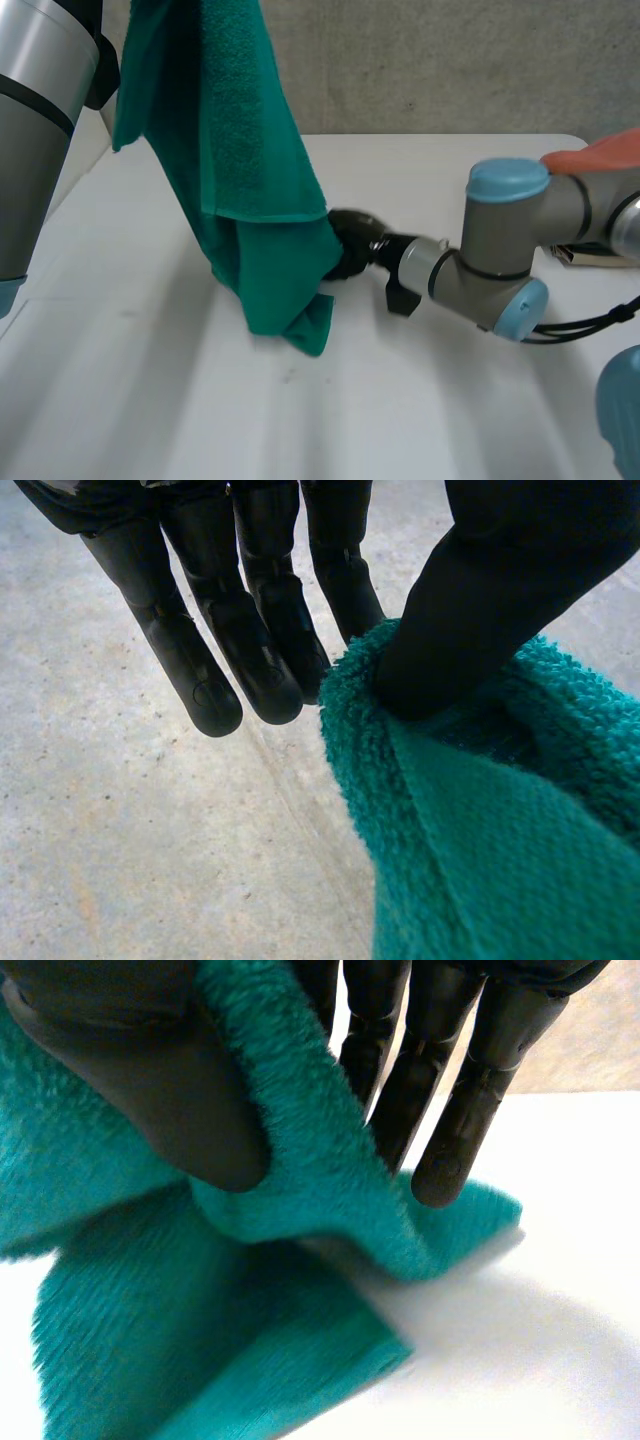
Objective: Fold the laundry.
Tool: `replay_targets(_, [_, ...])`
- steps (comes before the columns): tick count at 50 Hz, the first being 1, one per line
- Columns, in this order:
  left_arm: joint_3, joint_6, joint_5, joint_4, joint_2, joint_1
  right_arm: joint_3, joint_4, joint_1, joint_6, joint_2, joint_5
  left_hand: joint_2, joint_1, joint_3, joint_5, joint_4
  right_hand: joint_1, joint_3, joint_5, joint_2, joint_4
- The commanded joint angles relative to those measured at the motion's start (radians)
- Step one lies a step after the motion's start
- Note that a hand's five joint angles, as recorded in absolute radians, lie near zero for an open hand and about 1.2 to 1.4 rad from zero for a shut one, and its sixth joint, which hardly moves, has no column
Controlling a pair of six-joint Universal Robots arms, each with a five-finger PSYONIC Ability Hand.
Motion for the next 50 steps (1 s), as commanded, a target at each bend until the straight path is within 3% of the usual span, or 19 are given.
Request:
replay_targets(1, [-0.002, -0.013, -0.004, 0.002, -0.049, 0.036, 0.011, -0.058, -0.088, -0.119, -0.177, 0.260, 0.201, 0.262, 0.205, 0.255, 0.196, 0.438, 0.290, 0.310, 0.275, 0.286])
replay_targets(9, [-0.035, -0.028, -0.001, -0.002, -0.190, 0.163, 0.230, -0.059, -0.143, -0.513, -0.454, 0.291, 0.201, 0.262, 0.205, 0.255, 0.196, 0.438, 0.290, 0.310, 0.275, 0.286])
replay_targets(17, [-0.015, -0.048, 0.002, -0.001, -0.475, 0.212, 0.517, -0.059, -0.073, -0.710, -0.621, 0.317, 0.201, 0.262, 0.205, 0.255, 0.196, 0.438, 0.290, 0.310, 0.275, 0.286])
replay_targets(21, [0.022, -0.046, -0.004, 0.001, -0.601, 0.212, 0.623, -0.053, 0.031, -0.740, -0.621, 0.344, 0.201, 0.262, 0.205, 0.255, 0.196, 0.438, 0.290, 0.310, 0.275, 0.286])
replay_targets(25, [0.069, -0.045, -0.010, 0.005, -0.693, 0.214, 0.673, -0.053, 0.129, -0.758, -0.537, 0.373, 0.201, 0.262, 0.205, 0.255, 0.196, 0.438, 0.290, 0.310, 0.275, 0.286])
replay_targets(27, [0.091, -0.045, -0.010, 0.005, -0.721, 0.212, 0.665, -0.053, 0.163, -0.761, -0.497, 0.390, 0.050, 0.110, 0.054, 0.104, 0.044, -0.034, -0.182, -0.162, -0.197, -0.186])
replay_targets(28, [0.100, -0.043, -0.010, 0.005, -0.733, 0.209, 0.657, -0.058, 0.177, -0.764, -0.465, 0.421, -0.076, -0.016, -0.072, -0.022, -0.081, -0.572, -0.720, -0.699, -0.734, -0.723])
replay_targets(29, [0.108, -0.042, -0.009, 0.004, -0.745, 0.206, 0.650, -0.059, 0.180, -0.764, -0.454, 0.438, -0.356, -0.296, -0.352, -0.302, -0.362, -0.751, -0.899, -0.879, -0.914, -0.903])
replay_targets(31, [0.110, -0.040, -0.009, 0.004, -0.748, 0.200, 0.630, -0.061, 0.176, -0.764, -0.437, 0.479, -0.646, -0.585, -0.642, -0.592, -0.651, -0.784, -0.932, -0.912, -0.947, -0.936])
replay_targets(34, [0.096, -0.039, -0.005, -0.005, -0.742, 0.185, 0.607, -0.061, 0.162, -0.753, -0.440, 0.538, -0.791, -0.730, -0.786, -0.737, -0.796, -0.784, -0.932, -0.912, -0.947, -0.936])
replay_targets(43, [-0.090, -0.034, -0.002, 0.004, -0.503, 0.146, 0.636, -0.056, 0.036, -0.723, -0.560, 0.548, -0.814, -0.754, -0.810, -0.760, -0.820, -0.784, -0.932, -0.912, -0.947, -0.936])
replay_targets(50, [-0.335, -0.017, 0.013, 0.001, -0.284, 0.136, 0.680, -0.012, -0.102, -0.598, -0.652, 0.522, -0.744, -0.684, -0.740, -0.690, -0.749, -0.784, -0.932, -0.912, -0.947, -0.936])
